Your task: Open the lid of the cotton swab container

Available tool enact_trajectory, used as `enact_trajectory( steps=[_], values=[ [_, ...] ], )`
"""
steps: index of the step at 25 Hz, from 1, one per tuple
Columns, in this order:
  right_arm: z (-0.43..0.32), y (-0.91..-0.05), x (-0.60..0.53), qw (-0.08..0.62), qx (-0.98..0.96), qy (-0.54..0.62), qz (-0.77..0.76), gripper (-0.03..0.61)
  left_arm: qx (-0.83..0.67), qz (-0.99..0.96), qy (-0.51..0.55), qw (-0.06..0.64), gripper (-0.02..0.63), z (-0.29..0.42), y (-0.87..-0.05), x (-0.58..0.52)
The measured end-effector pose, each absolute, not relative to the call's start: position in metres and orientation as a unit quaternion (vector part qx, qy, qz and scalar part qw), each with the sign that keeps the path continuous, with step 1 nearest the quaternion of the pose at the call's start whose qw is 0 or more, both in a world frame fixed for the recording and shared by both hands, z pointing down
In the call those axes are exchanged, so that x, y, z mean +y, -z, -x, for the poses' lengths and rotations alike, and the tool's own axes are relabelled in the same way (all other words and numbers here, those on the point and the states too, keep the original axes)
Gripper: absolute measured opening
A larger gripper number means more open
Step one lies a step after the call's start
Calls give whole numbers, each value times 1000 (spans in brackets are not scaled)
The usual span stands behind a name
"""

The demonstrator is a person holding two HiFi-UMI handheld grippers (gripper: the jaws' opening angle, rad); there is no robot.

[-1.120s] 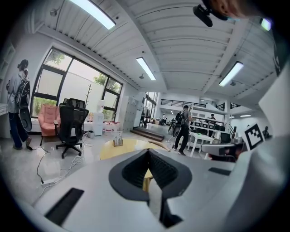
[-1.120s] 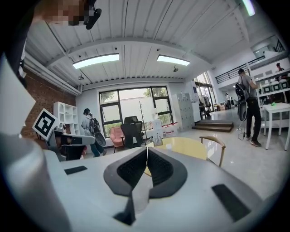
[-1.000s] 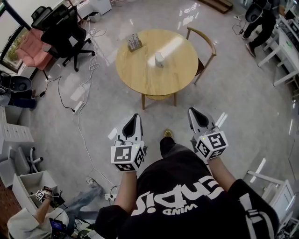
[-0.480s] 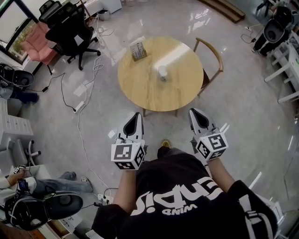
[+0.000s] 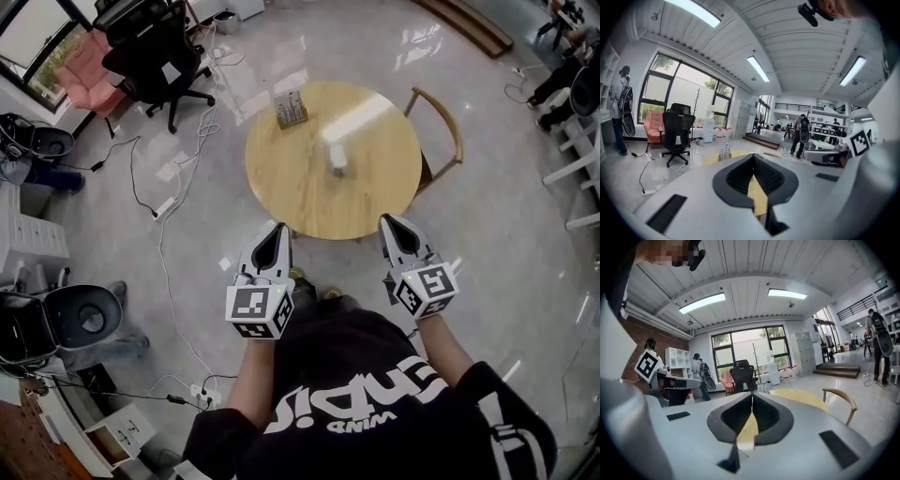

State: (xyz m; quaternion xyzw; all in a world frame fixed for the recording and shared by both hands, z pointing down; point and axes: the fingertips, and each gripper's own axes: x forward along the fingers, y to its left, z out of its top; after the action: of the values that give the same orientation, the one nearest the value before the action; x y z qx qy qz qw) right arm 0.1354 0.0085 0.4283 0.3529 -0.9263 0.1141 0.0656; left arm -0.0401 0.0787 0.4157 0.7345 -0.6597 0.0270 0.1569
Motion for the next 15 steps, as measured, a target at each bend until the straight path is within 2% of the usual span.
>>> enact_trajectory(
  steps=[15],
  values=[
    [-111,-436,-57,71,-911,-116,-389,2,-609,-776,-17,161,9,63,-423,-13]
  ],
)
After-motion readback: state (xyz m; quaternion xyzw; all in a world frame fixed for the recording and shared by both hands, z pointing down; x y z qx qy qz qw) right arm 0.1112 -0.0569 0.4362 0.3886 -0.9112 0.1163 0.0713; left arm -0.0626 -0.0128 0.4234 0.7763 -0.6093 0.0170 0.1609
